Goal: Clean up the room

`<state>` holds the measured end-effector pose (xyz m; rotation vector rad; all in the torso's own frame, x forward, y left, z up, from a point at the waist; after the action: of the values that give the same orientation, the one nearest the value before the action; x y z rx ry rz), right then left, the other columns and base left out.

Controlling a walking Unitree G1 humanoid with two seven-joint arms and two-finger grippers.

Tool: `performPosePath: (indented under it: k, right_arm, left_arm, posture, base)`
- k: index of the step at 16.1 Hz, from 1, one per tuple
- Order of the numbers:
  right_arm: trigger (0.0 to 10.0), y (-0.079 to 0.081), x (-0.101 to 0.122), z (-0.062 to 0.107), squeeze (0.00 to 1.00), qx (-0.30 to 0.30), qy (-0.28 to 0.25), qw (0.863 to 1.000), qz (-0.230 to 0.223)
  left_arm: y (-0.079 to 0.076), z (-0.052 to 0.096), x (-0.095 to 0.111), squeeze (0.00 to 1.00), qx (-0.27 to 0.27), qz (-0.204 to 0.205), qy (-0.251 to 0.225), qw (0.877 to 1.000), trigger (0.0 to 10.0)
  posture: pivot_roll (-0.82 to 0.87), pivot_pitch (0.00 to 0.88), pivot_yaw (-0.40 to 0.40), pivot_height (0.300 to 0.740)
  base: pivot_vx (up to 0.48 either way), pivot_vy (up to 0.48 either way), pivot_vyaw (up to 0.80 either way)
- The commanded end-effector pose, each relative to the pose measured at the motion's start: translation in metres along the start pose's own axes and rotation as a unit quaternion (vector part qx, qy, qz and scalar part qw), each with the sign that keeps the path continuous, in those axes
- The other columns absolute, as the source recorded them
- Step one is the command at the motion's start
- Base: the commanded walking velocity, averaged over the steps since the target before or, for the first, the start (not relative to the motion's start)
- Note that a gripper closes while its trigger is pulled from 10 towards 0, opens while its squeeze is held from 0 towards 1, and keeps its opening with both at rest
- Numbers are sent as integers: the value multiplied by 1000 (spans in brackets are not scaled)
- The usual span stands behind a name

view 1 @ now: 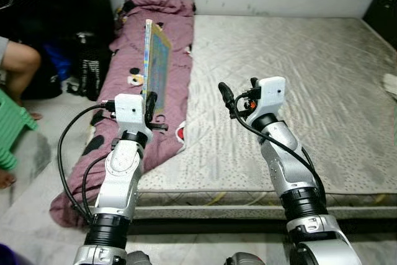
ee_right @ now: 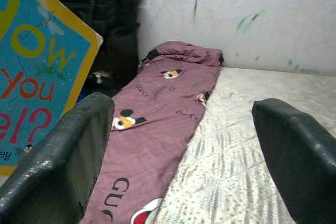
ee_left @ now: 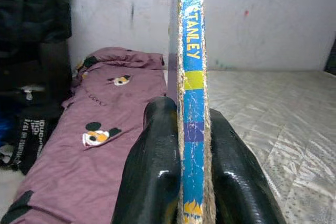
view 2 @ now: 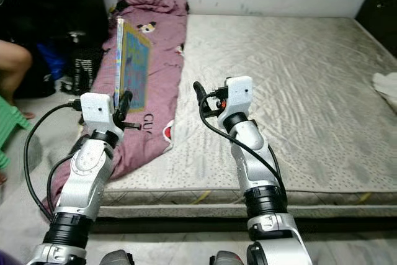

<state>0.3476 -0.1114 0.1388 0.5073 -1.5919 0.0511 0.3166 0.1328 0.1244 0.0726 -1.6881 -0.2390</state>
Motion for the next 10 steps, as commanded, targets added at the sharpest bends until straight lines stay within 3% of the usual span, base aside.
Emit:
performPosePath:
  k: [1,7,9,10]
  right_arm:
    - [10000,-1,2,-2,0,-2,-3,1000,0]
    - [10000,-1,2,-1,0,-4,-3,1000,1]
    - [10000,-1,2,-2,0,-5,-3,1000,1]
    - [10000,-1,2,-1,0,-5,-3,1000,1]
  left_arm:
    - [4,-4,10,0,7,-2,-21,1000,10000]
    - [4,-3,9,0,8,-3,-21,1000,10000]
    - [5,-4,10,0,15,18,-27,999,10000]
    - [6,-5,9,0,21,1,-21,1000,10000]
  posture:
    - [-90,0,-6,740]
    - [-90,0,-6,740]
    - [-92,0,-5,740]
    - [-92,0,-5,740]
  base:
    - [0,-341,0]
    - [0,-337,0]
    - [0,0,0]
    - [0,0,0]
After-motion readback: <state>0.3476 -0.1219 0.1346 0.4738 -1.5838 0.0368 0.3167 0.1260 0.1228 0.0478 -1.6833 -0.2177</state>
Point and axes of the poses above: a point about 5 cm out from each wrist's last joint towards the gripper, its own z axis pointing back from the gripper into the wrist, its own x axis along the axis of the wrist's last joint, y = z × x, the point moved 1 cm from there along -z, pointing out of the wrist towards the gripper, and after that the axes turned 12 degrees about -z, right-handed, at the moved point
